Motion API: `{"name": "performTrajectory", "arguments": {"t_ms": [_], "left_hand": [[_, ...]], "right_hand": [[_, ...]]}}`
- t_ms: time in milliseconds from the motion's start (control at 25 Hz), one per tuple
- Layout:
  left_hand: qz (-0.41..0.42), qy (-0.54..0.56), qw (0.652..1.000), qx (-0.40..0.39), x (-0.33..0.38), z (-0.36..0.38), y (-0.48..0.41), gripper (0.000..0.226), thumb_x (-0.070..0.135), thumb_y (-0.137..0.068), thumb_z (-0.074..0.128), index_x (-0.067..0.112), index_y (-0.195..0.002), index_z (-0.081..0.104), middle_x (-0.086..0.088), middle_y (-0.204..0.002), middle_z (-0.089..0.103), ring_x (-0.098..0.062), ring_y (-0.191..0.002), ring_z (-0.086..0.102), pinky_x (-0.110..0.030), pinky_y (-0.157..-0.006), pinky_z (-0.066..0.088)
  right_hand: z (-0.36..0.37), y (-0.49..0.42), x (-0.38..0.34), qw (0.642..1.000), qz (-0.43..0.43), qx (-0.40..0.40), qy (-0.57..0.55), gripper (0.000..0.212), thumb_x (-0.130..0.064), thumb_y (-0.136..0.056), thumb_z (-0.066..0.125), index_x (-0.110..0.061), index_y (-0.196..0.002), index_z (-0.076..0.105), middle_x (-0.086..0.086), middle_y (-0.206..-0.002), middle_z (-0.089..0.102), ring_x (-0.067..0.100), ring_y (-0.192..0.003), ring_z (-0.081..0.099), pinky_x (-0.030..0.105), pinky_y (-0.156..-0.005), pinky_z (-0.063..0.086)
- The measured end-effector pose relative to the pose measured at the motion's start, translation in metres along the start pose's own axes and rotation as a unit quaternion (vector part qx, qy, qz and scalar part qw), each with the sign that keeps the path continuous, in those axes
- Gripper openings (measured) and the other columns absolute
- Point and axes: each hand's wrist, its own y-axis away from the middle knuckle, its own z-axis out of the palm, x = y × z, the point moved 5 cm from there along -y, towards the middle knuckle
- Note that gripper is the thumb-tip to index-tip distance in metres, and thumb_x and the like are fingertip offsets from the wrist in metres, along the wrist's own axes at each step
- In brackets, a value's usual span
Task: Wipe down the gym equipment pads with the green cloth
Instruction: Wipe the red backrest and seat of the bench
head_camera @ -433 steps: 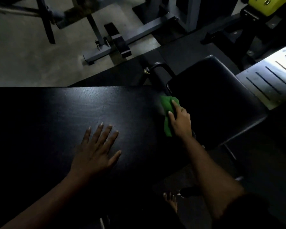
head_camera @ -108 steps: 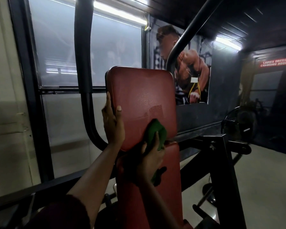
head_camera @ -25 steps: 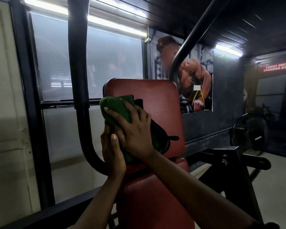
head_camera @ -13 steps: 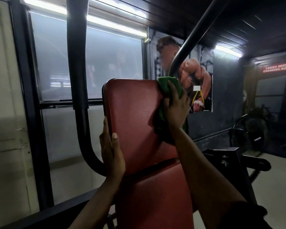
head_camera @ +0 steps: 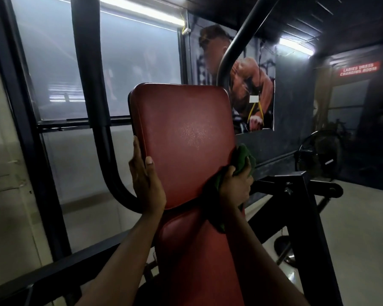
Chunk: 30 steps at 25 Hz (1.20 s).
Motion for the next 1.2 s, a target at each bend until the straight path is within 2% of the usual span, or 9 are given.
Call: {"name": "performTrajectory", "arguments": {"t_ms": [200,360,480,600,800,880,1000,1040,1200], "left_hand": [[-0.007,-0.007,1.0,0.003,-0.001,0.0,-0.001,0.083,0.074,-0.08,0.011,0.024,-0.146,0.022,0.0,-0.143,0.036,0.031,-0.108,0.033,0.011,-0.081,0.027],[-0.025,-0.021,0.999,-0.015,-0.001,-0.001,0.0,0.085,0.077,-0.078,0.011,0.027,-0.146,0.02,-0.01,-0.142,0.038,-0.003,-0.117,0.043,0.01,-0.081,0.028],[-0.038,-0.015,0.997,-0.062,0.005,-0.004,0.0,0.079,0.07,-0.083,0.02,0.024,-0.147,0.016,-0.007,-0.145,0.032,0.004,-0.115,0.036,0.009,-0.087,0.024],[-0.1,0.036,0.987,-0.118,0.0,-0.018,0.009,0.059,0.049,-0.093,0.025,0.028,-0.147,0.016,0.011,-0.145,0.026,-0.001,-0.132,0.027,-0.012,-0.105,0.025],[-0.144,0.073,0.985,-0.058,-0.014,-0.06,0.094,0.048,0.033,-0.092,0.038,0.026,-0.138,0.028,0.008,-0.144,0.031,0.008,-0.123,0.038,0.0,-0.094,0.033],[-0.179,0.095,0.977,-0.065,-0.03,-0.06,0.124,0.045,0.033,-0.09,0.036,0.029,-0.134,0.03,0.014,-0.139,0.036,0.011,-0.122,0.04,-0.009,-0.1,0.035],[-0.218,0.093,0.967,-0.098,-0.049,-0.052,0.139,0.059,0.051,-0.086,0.036,0.026,-0.139,0.032,0.001,-0.147,0.035,-0.009,-0.136,0.034,-0.036,-0.114,0.031],[-0.213,0.08,0.968,-0.107,-0.053,-0.05,0.139,0.063,0.056,-0.084,0.036,0.026,-0.139,0.032,-0.003,-0.149,0.032,-0.013,-0.138,0.031,-0.037,-0.116,0.028],[-0.143,0.021,0.98,-0.133,-0.056,-0.039,0.136,0.064,0.076,-0.079,0.025,0.04,-0.132,0.027,-0.004,-0.152,0.023,-0.006,-0.14,0.021,-0.006,-0.11,0.02]], "right_hand": [[0.0,0.061,-0.002,1.0,-0.007,0.007,0.0,0.057,-0.027,-0.088,0.047,-0.03,-0.142,0.028,0.017,-0.135,0.044,0.035,-0.122,0.044,0.047,-0.098,0.034],[0.002,0.137,-0.01,0.992,-0.112,-0.049,-0.003,0.063,-0.03,-0.08,0.044,-0.035,-0.141,0.028,0.01,-0.141,0.042,0.028,-0.124,0.044,0.038,-0.094,0.033],[-0.001,0.178,-0.014,0.97,-0.199,-0.128,0.048,0.064,-0.027,-0.084,0.053,-0.041,-0.138,0.02,0.009,-0.146,0.036,0.026,-0.129,0.039,0.035,-0.091,0.029],[-0.021,0.191,-0.017,0.927,-0.311,-0.198,0.068,0.057,-0.025,-0.088,0.053,-0.043,-0.134,0.026,0.012,-0.144,0.04,0.029,-0.127,0.041,0.042,-0.098,0.034],[-0.054,0.18,0.001,0.934,-0.325,-0.148,0.026,0.051,-0.03,-0.082,0.039,-0.046,-0.13,0.037,0.003,-0.146,0.035,0.02,-0.129,0.032,0.035,-0.098,0.024],[-0.039,0.188,0.019,0.928,-0.33,-0.15,0.082,0.052,-0.037,-0.08,0.037,-0.047,-0.13,0.036,0.001,-0.149,0.03,0.02,-0.133,0.023,0.04,-0.101,0.021],[-0.011,0.188,0.044,0.922,-0.327,-0.174,0.117,0.054,-0.05,-0.078,0.03,-0.048,-0.132,0.031,-0.001,-0.15,0.028,0.021,-0.135,0.02,0.049,-0.104,0.02],[-0.006,0.18,0.047,0.925,-0.323,-0.168,0.108,0.054,-0.05,-0.078,0.029,-0.046,-0.132,0.032,0.0,-0.149,0.031,0.021,-0.134,0.022,0.047,-0.104,0.019],[-0.006,0.133,0.049,0.937,-0.326,-0.105,0.065,0.048,-0.046,-0.079,0.03,-0.037,-0.125,0.04,0.009,-0.138,0.047,0.02,-0.128,0.028,0.036,-0.1,0.02]]}}
